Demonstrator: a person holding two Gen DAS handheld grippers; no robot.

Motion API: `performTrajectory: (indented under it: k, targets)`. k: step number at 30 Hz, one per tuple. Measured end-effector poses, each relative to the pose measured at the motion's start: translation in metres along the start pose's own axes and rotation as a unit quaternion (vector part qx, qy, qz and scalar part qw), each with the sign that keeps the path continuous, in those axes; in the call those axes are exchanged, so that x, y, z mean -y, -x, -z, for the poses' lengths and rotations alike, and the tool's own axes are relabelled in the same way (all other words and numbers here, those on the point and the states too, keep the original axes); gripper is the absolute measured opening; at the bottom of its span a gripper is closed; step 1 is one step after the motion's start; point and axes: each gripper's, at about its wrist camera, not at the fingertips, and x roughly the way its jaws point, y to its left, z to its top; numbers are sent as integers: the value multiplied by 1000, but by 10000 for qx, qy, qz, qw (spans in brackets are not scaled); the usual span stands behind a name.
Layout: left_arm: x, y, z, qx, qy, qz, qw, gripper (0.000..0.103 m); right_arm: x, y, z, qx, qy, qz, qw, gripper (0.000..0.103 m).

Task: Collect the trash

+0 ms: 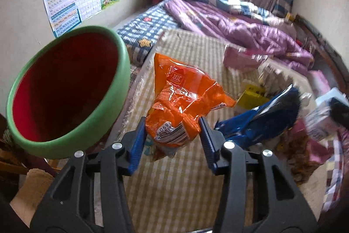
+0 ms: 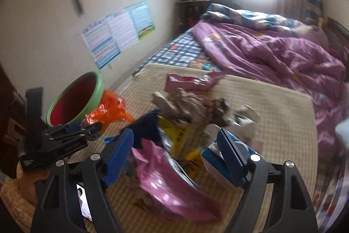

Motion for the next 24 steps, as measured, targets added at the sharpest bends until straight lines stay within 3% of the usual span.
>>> performTrajectory:
  k: [3, 5, 10, 17, 24]
  targets:
    - [-5, 21, -2, 286, 142, -9, 9995, 46, -14, -20, -9, -188, 255, -129, 9994, 70]
    - [-6, 32, -5, 450, 202, -52, 9988, 46, -20, -34, -13, -302, 348, -174, 9988, 61]
    - [-21, 57, -9, 795, 373, -202, 9959, 46, -31, -52, -20, -570, 524, -195, 9968, 54]
    - [-44, 64, -9, 897, 636, -236, 9937, 46, -33, -70, -17, -908, 498, -371, 9939, 17]
    - [-58, 64, -10, 953, 731, -215, 9925, 46, -43, -55, -24, -599, 429, -370, 9966, 9]
